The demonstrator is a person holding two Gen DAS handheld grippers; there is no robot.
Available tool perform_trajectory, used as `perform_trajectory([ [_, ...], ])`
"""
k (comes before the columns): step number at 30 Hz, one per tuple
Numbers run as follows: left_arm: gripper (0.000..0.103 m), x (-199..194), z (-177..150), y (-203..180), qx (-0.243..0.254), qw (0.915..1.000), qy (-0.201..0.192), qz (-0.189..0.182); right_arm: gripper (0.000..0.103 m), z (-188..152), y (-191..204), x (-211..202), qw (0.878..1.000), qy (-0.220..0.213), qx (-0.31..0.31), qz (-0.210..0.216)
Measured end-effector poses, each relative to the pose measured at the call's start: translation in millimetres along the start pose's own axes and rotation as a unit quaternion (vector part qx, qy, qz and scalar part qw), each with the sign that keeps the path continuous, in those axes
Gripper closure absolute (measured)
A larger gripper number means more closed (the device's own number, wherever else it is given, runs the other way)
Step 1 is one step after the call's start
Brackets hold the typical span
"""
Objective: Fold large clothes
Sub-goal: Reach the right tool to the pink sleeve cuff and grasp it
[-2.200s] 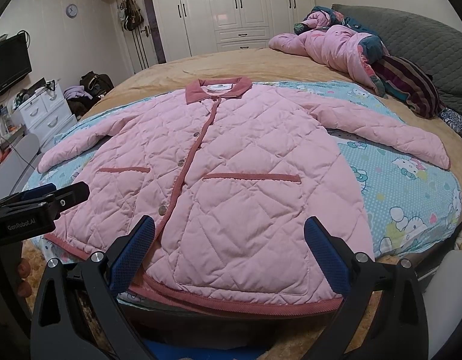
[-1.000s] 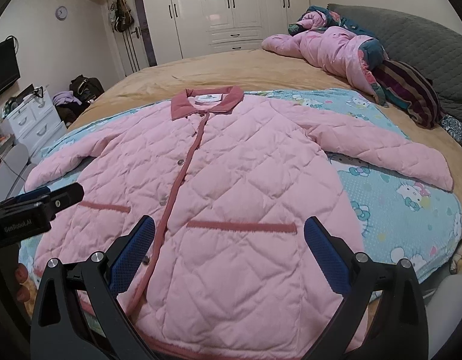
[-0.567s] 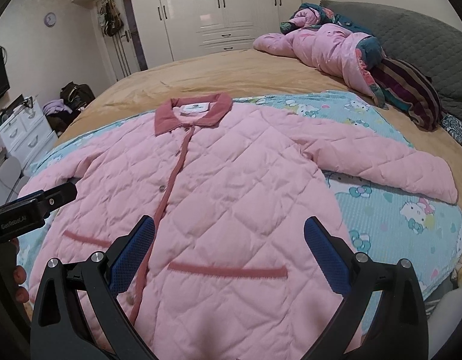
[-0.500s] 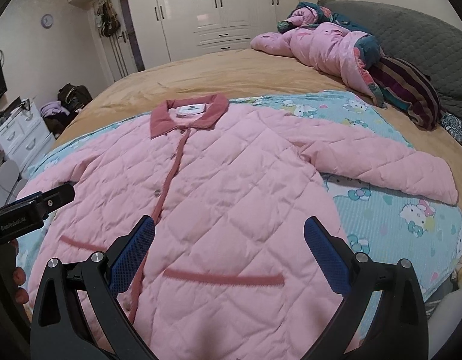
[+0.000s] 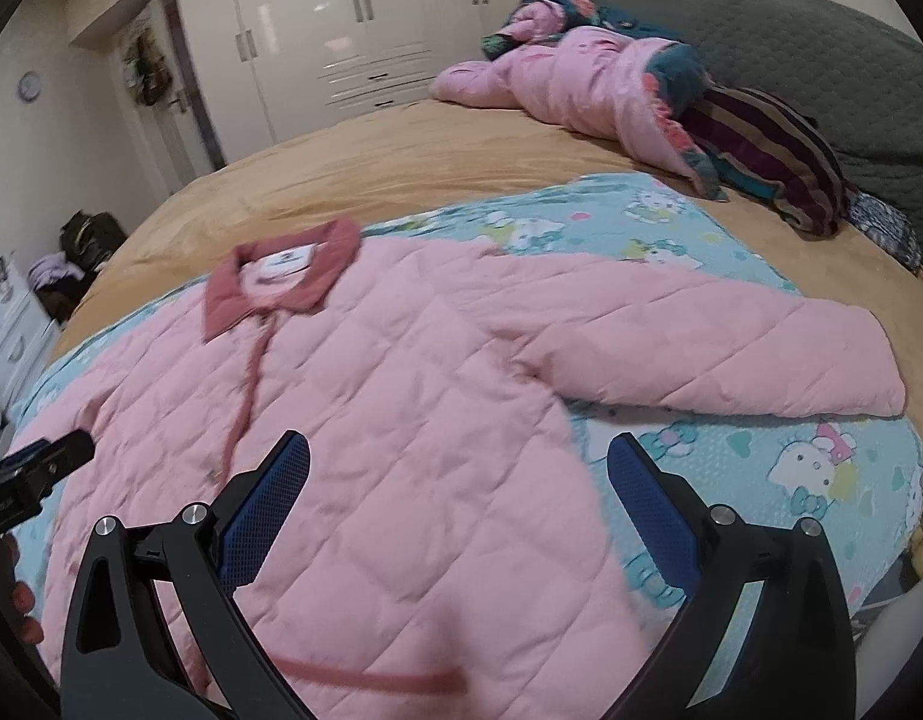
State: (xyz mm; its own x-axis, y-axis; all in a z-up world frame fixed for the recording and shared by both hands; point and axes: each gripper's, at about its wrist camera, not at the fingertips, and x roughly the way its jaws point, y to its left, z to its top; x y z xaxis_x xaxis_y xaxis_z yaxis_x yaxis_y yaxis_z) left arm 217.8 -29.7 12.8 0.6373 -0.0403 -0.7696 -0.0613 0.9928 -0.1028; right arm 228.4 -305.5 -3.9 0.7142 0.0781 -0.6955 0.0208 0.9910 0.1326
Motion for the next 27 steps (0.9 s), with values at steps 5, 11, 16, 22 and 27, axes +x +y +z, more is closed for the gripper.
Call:
perform_trajectory([
  [5,0.008,18,13,-11,0.003,1.0,0.005,-0.005,0.004,13,-36,14,0.999,-0.003,0.032,-0.027],
  [11,0.008,42,29,-26,0.004,0.9997,0.016,-0.016,0.004,20,-86,25,0.995,-0.004,0.083,-0.06],
  [16,0.008,61,38,-34,-0.002,0.9995,0.024,-0.021,0.004,21,-131,33,0.988,-0.004,0.133,-0.082],
  [22,0.008,84,45,-44,-0.002,0.9991,0.036,-0.02,0.004,15,-194,41,0.971,-0.004,0.212,-0.113],
  [27,0.008,101,50,-50,0.001,0.9988,0.047,-0.014,0.004,5,-244,51,0.949,0.002,0.287,-0.131],
])
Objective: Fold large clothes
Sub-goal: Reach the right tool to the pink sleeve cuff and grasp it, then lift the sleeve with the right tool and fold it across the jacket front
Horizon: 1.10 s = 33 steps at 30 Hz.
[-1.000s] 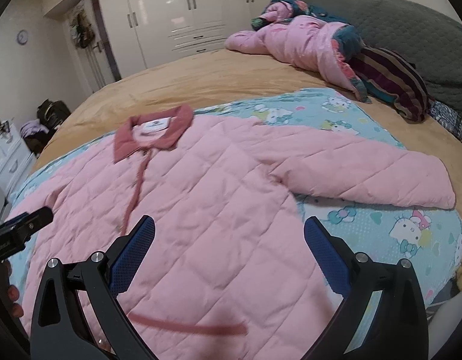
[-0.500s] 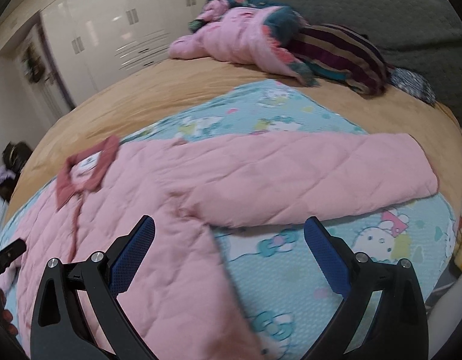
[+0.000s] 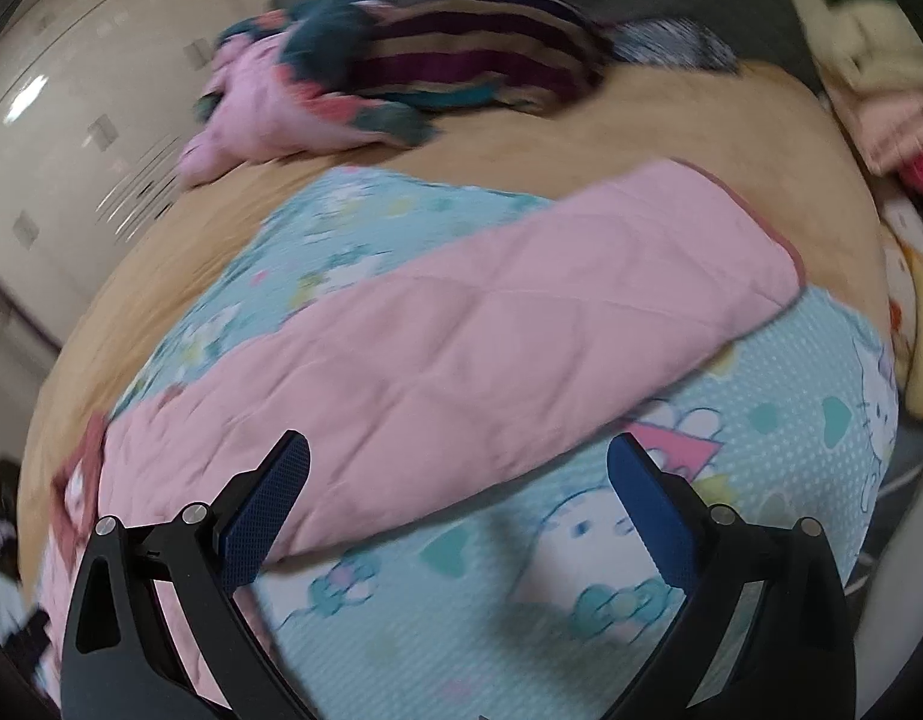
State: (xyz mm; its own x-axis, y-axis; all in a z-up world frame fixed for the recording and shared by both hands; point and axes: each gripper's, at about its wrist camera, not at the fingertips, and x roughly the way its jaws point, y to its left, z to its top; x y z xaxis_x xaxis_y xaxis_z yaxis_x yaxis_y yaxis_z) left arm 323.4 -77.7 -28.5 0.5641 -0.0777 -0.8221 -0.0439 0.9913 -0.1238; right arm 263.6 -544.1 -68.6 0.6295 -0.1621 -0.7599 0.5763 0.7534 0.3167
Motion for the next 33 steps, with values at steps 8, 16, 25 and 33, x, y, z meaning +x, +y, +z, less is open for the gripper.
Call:
perform_trajectory([
  [8,0.008,17,10,2,-0.016,0.9998,-0.005,0.007,0.004,21,-46,37,0.995,0.019,0.094,-0.012],
  [16,0.008,20,17,6,-0.021,0.9998,-0.007,-0.005,0.004,39,-90,71,0.974,0.007,0.224,0.043],
  [25,0.008,5,22,11,-0.011,0.9997,-0.018,-0.007,0.074,56,-100,69,0.954,-0.03,0.265,0.133],
  [33,0.008,-20,32,21,-0.017,0.9991,-0.032,-0.02,0.085,80,-40,4,0.963,-0.091,0.147,0.207],
])
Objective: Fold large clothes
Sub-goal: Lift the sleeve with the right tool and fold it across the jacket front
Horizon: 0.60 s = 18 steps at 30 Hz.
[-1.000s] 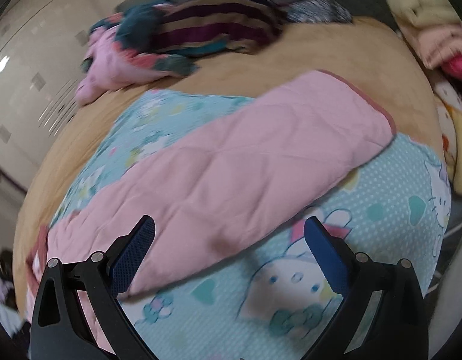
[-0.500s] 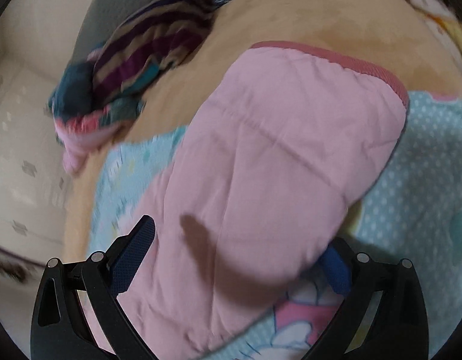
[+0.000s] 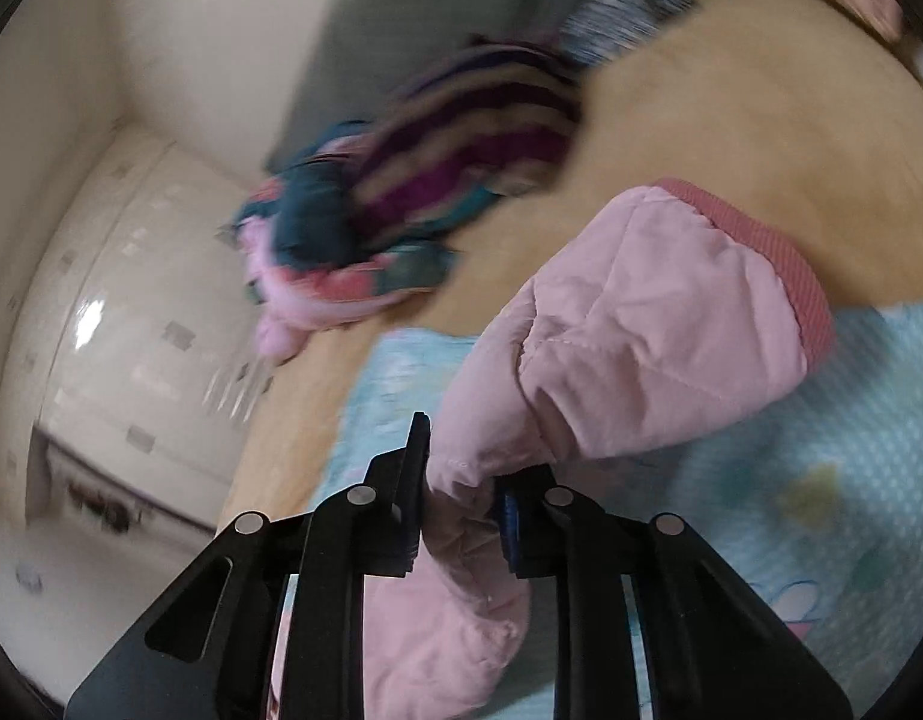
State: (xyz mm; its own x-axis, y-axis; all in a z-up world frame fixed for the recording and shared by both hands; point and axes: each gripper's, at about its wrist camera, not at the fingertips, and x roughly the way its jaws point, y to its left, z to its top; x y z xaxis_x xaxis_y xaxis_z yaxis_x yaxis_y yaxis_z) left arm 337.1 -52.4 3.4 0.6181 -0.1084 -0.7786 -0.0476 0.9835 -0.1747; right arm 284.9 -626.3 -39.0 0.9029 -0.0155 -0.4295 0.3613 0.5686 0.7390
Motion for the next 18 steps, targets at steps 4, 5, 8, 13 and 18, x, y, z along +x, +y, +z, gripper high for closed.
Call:
perform_trajectory([
  [4,0.008,-16,7,7,-0.01,0.9998,-0.014,-0.014,0.086,-4,55,-12,0.997,-0.004,-0.061,0.043],
  [5,0.008,-21,9,8,-0.011,0.9997,-0.018,-0.014,0.086,-6,70,-15,0.996,-0.003,-0.076,0.053],
  [8,0.008,-36,16,16,-0.012,0.9994,-0.031,-0.01,0.086,-14,109,-17,0.991,0.005,-0.105,0.087],
  [13,0.008,-57,26,34,-0.024,0.9985,-0.048,-0.012,0.087,-35,169,-24,0.979,0.016,-0.155,0.131],
  [18,0.008,-73,30,54,-0.04,0.9971,-0.061,-0.018,0.087,-64,222,-30,0.963,0.032,-0.206,0.17],
])
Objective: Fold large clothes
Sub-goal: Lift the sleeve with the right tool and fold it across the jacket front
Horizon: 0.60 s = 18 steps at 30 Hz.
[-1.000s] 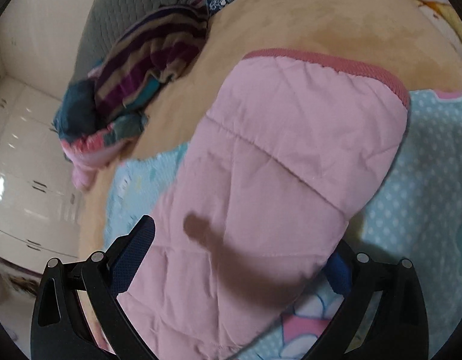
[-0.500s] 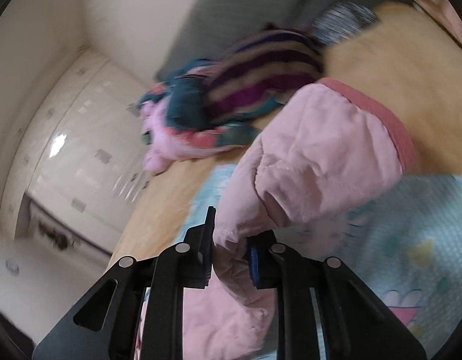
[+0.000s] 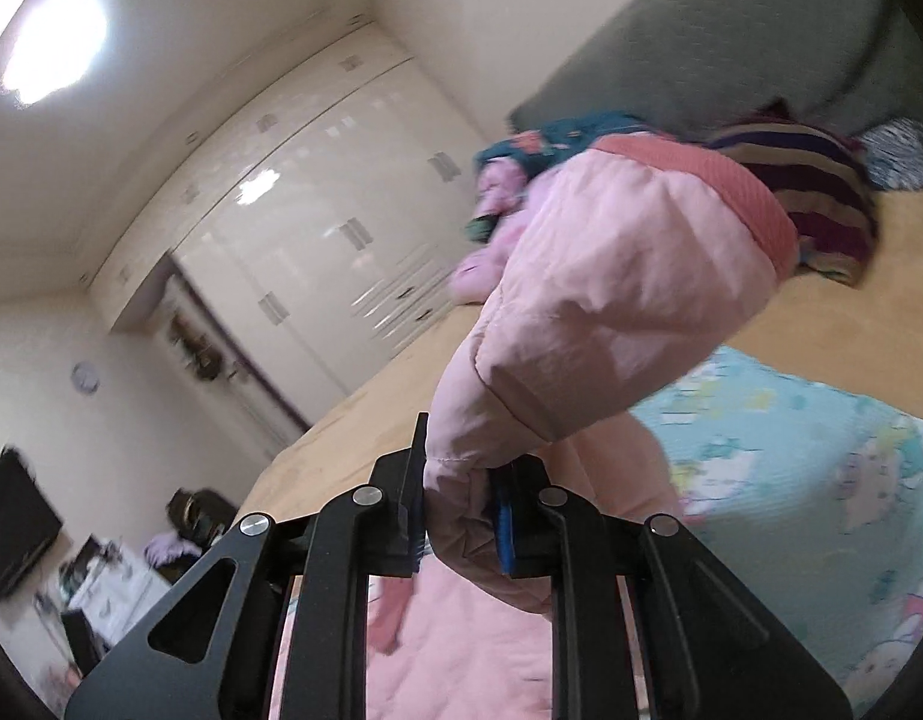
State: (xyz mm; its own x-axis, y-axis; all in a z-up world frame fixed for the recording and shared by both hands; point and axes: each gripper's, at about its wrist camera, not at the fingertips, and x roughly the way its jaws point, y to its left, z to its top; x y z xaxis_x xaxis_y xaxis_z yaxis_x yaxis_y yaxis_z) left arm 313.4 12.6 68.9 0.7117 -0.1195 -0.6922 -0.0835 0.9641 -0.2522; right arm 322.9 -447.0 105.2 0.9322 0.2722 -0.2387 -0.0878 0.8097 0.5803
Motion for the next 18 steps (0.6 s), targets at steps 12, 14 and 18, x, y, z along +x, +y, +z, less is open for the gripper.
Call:
perform_trajectory([
  [12,0.008,-31,17,51,-0.044,0.9985,-0.03,-0.013,0.087,-36,111,39,0.994,0.04,-0.082,0.061],
  [14,0.008,-35,19,62,-0.053,0.9978,-0.036,-0.016,0.087,-49,129,47,0.992,0.052,-0.094,0.073],
  [18,0.008,-40,21,79,-0.064,0.9967,-0.043,-0.024,0.087,-77,156,65,0.987,0.079,-0.11,0.092],
])
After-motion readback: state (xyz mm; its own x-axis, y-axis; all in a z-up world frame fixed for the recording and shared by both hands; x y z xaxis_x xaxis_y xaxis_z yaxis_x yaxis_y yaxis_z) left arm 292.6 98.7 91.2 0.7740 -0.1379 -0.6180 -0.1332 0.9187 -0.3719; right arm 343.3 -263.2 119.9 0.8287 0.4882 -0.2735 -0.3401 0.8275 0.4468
